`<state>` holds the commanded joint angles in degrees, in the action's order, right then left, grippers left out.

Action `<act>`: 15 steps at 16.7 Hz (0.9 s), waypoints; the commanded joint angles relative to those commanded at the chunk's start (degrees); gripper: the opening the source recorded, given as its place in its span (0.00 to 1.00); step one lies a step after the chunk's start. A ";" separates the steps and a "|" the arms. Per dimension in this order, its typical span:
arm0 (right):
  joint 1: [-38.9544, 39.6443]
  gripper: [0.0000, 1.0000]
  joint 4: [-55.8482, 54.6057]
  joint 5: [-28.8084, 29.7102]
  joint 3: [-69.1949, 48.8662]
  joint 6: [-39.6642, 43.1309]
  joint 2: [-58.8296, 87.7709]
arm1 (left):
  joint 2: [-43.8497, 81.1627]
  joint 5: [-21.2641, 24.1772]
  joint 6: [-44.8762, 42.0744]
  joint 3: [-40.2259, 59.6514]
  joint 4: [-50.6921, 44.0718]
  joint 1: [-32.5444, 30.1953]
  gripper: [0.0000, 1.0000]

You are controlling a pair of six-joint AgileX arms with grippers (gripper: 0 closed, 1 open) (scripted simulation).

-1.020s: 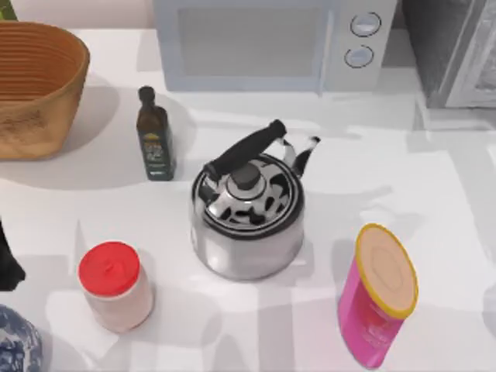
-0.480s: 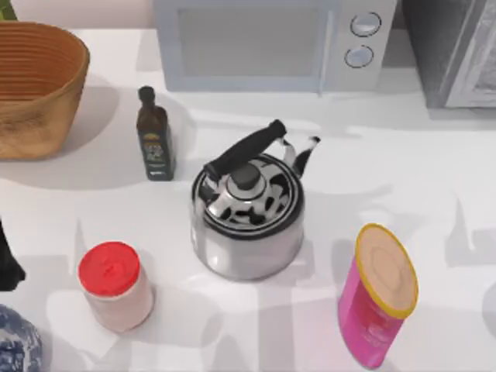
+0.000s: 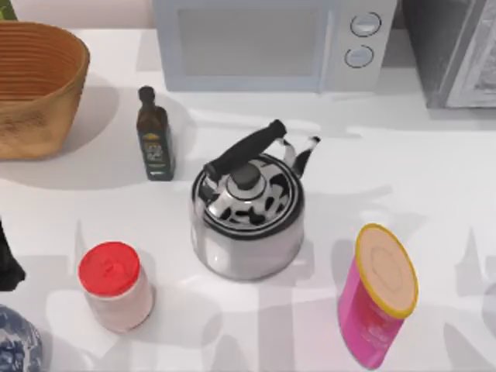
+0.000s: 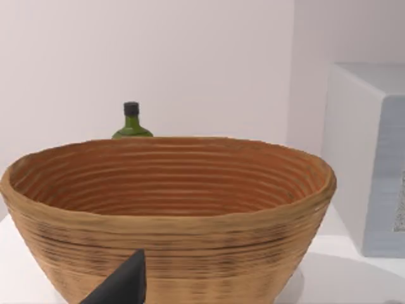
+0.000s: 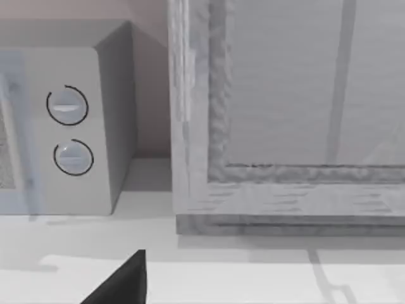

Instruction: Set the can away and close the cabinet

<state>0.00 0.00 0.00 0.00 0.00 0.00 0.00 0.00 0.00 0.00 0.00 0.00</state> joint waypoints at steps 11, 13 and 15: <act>-6.31 1.00 -9.96 -10.19 -5.12 0.07 11.45 | 0.00 0.00 0.00 0.00 0.00 0.00 1.00; -11.28 1.00 -16.13 -15.93 -7.72 0.06 19.11 | 0.00 0.00 0.00 0.00 0.00 0.00 1.00; -17.49 1.00 -23.10 -22.13 -10.35 0.04 28.10 | 0.00 0.00 0.00 0.00 0.00 0.00 1.00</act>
<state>-17.49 -23.10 -22.13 -10.35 0.04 28.10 0.00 0.00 0.00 0.00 0.00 0.00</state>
